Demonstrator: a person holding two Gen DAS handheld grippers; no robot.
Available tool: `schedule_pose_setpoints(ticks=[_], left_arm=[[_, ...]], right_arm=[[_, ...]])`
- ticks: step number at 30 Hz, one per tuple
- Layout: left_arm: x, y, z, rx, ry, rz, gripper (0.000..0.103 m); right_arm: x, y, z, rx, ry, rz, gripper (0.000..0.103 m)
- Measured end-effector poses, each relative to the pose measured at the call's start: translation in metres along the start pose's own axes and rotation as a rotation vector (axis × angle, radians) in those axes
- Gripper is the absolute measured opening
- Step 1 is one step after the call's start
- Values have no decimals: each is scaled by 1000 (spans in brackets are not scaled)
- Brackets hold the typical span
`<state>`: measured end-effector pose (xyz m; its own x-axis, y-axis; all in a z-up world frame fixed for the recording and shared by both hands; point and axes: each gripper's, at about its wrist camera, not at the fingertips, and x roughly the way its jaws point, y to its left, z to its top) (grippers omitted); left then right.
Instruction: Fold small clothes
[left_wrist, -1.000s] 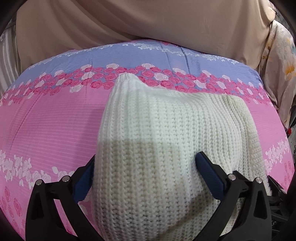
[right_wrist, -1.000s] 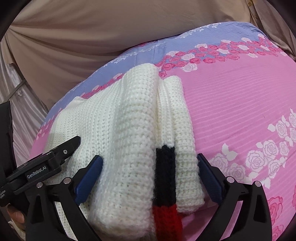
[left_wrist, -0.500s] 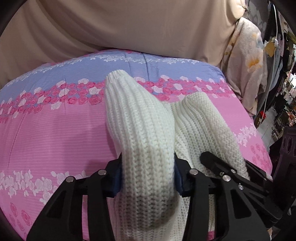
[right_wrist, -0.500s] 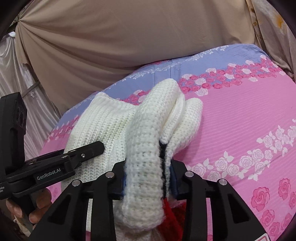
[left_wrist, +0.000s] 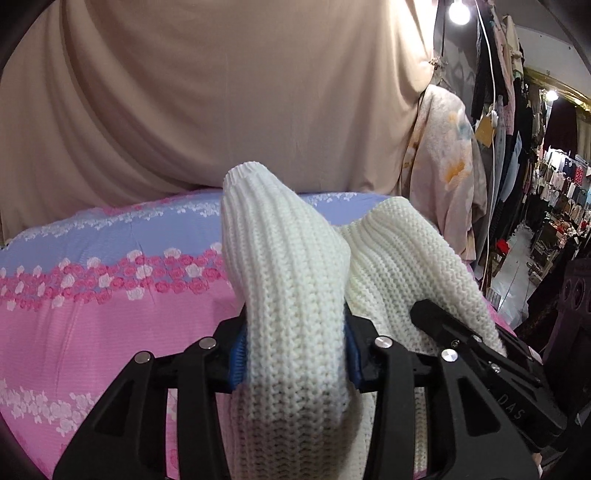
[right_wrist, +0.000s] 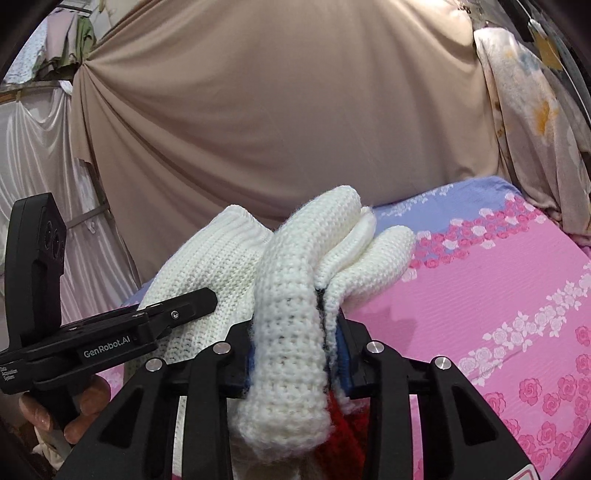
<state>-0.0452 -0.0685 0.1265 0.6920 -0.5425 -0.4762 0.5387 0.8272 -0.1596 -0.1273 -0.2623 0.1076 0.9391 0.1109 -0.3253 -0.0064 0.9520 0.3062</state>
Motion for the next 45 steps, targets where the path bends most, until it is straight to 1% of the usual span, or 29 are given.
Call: schedule_pose_setpoints(ticks=[4,9,14,17,19,20,21,22,23,24,26,27,28,29,30,31,32,34,36,37,39,40,41,42,43,45], left_arm=[[-29,15,20,23,-98,38,41],[-51,46,44,29,-194,106,41],[-60,83,67,32,-276,173,41],[-45,111,81,31,-284,226,41],[-20,133,86,29,-259,266,43],[-4,145,86,23,-242,292,44],[14,160,82,-1,-227,321,45],[39,178,73,-32,-199,355,50],[62,195,64,-61,-144,368,66],[92,217,49,-99,-43,370,67],[123,251,19,-196,114,368,63],[129,267,4,-255,161,344,63],[128,281,-9,-316,184,319,63],[123,292,-18,-361,189,301,63],[117,297,-22,-383,186,295,63],[114,299,-24,-391,182,299,63],[109,300,-24,-395,176,299,63],[108,297,-18,-395,166,265,66],[115,288,-18,-381,186,245,68],[119,283,-19,-373,192,236,68],[123,274,-23,-355,197,250,68],[123,271,-23,-344,193,262,68],[124,268,-22,-331,193,279,68],[122,264,-22,-321,190,305,68],[119,261,-21,-312,183,316,68],[115,254,-22,-294,175,333,68]], right_arm=[[1,22,19,-20,-82,62,32],[23,53,44,-47,-132,136,32],[59,87,70,-67,-148,203,33],[95,96,78,-53,-114,223,34],[132,95,78,-35,-67,215,37],[159,90,74,-20,-18,212,39],[185,85,67,-7,36,205,43],[210,78,57,12,89,188,47],[242,67,40,30,165,162,49],[264,59,25,36,232,126,49],[295,42,-8,50,354,29,49],[297,34,-19,76,376,24,48],[293,29,-25,103,372,34,48],[286,26,-26,112,353,31,49],[281,27,-23,97,336,18,51],[281,29,-20,83,327,13,56],[281,33,-14,72,315,17,57],[292,37,-6,63,313,34,64],[305,41,-6,55,342,40,65],[316,45,-10,52,380,59,65],[332,47,-22,45,440,77,65],[337,50,-28,23,462,71,48],[339,55,-32,-9,475,58,27],[335,59,-30,-26,458,56,20],[326,61,-23,-27,414,69,18],[296,69,-2,-50,299,83,17]])
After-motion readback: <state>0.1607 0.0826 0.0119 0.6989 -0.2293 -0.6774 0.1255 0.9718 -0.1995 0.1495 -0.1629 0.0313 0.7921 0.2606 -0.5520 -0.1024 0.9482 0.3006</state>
